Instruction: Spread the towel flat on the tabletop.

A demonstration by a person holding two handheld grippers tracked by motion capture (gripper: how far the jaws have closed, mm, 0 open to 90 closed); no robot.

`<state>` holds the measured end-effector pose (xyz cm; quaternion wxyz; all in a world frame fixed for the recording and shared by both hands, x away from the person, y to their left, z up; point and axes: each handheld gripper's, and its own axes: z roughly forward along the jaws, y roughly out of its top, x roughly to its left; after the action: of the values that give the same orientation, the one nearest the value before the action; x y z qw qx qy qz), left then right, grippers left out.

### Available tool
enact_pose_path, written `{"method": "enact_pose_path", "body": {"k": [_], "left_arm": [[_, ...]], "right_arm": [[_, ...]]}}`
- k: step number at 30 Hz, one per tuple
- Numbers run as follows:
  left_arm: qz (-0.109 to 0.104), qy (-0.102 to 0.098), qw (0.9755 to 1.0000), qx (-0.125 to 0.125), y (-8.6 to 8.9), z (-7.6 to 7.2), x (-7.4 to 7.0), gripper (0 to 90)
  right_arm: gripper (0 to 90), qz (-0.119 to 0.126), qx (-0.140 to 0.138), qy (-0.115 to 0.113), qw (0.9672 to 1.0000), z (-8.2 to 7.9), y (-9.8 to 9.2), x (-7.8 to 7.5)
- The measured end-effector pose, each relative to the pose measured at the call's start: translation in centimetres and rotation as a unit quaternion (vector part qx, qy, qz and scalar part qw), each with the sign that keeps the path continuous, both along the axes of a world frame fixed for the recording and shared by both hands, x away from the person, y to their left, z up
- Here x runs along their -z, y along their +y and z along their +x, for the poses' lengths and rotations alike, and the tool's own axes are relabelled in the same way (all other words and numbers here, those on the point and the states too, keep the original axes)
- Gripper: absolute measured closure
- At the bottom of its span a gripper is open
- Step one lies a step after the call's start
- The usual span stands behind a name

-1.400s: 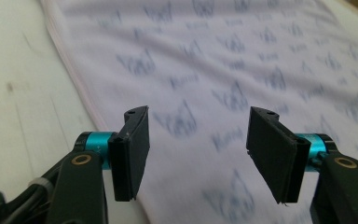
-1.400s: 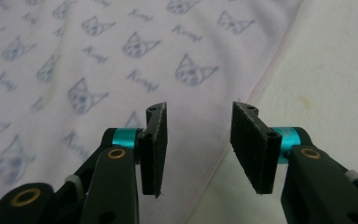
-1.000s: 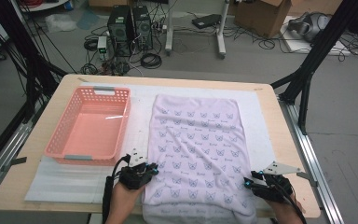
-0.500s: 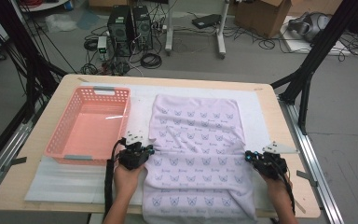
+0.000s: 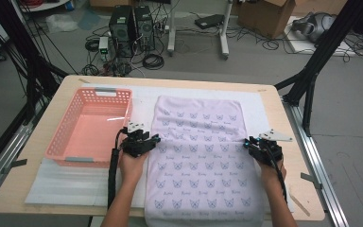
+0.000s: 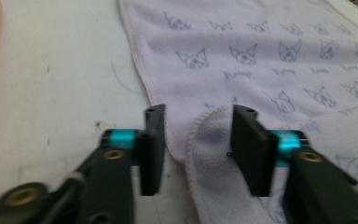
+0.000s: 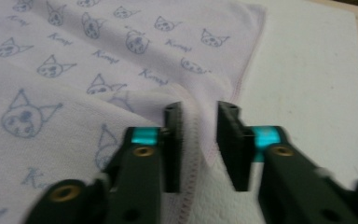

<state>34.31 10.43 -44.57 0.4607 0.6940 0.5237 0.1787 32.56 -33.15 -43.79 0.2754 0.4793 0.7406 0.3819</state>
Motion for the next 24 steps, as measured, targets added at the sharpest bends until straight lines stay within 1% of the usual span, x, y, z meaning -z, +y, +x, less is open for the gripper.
{"method": "enact_pose_path", "body": {"k": [2, 3, 4, 7, 9, 11, 12, 14, 15, 16, 17, 19, 21, 23, 24], "left_arm": [[0.0, -0.003, 0.9999, 0.013, 0.2, -0.9, -0.1, 45.6], [-0.006, -0.001, 0.9998, 0.021, 0.3, -1.5, -0.1, 43.0], [-0.013, 0.001, 0.9994, 0.031, 0.4, -2.1, 0.0, 41.7], [-0.016, 0.007, 0.9985, 0.052, 0.8, -3.9, 0.3, 39.4], [-0.017, 0.003, 0.9983, 0.055, 1.1, -5.2, 0.4, 39.7], [-0.023, 0.001, 0.9977, 0.064, 1.3, -6.5, 0.5, 40.4], [-0.02, 0.001, 0.9975, 0.067, 1.3, -6.9, 0.5, 40.4], [-0.012, 0.006, 0.9969, 0.078, 1.2, -7.7, 0.2, 39.9], [-0.014, 0.006, 0.9963, 0.084, 1.2, -8.2, 0.0, 39.0], [-0.019, 0.004, 0.9959, 0.088, 1.2, -8.8, -0.1, 38.2], [-0.021, 0.004, 0.9953, 0.094, 1.2, -9.4, 0.0, 37.5], [-0.013, 0.007, 0.9945, 0.104, 1.2, -10.5, 0.3, 37.1], [-0.013, 0.009, 0.994, 0.108, 1.2, -11.4, 0.6, 38.0], [-0.013, 0.009, 0.9934, 0.114, 1.1, -12.2, 0.8, 41.4], [-0.013, 0.009, 0.9932, 0.115, 1.1, -12.6, 1.0, 42.1]], "right_arm": [[59.6, 0.016, -0.007, 0.004, 0.9998, -0.6, -0.3, 0.0], [58.5, 0.024, -0.009, 0.006, 0.9997, -1.1, -0.4, 0.0], [57.7, 0.028, -0.015, 0.008, 0.9995, -1.6, -0.5, 0.1], [54.8, 0.02, -0.031, 0.014, 0.9992, -3.5, -0.8, 0.1], [53.2, 0.018, -0.036, 0.015, 0.9991, -4.9, -1.2, 0.0], [51.6, 0.026, -0.041, 0.018, 0.9987, -6.3, -1.5, -0.2], [50.9, 0.023, -0.045, 0.019, 0.9985, -7.2, -1.6, -0.2], [50.0, 0.017, -0.055, 0.024, 0.998, -8.2, -1.7, 0.0], [49.3, 0.013, -0.058, 0.027, 0.9979, -8.8, -1.7, 0.0], [47.9, 0.014, -0.062, 0.028, 0.9976, -9.3, -1.8, 0.0], [46.3, 0.016, -0.064, 0.029, 0.9974, -9.8, -1.8, 0.0], [43.4, 0.017, -0.069, 0.028, 0.9971, -10.6, -1.6, 0.0], [40.4, 0.01, -0.078, 0.028, 0.9965, -11.3, -1.4, 0.0], [38.9, 0.004, -0.086, 0.03, 0.9958, -12.1, -1.2, 0.3], [38.6, -0.004, -0.093, 0.031, 0.9951, -12.5, -1.1, 0.5]]}}
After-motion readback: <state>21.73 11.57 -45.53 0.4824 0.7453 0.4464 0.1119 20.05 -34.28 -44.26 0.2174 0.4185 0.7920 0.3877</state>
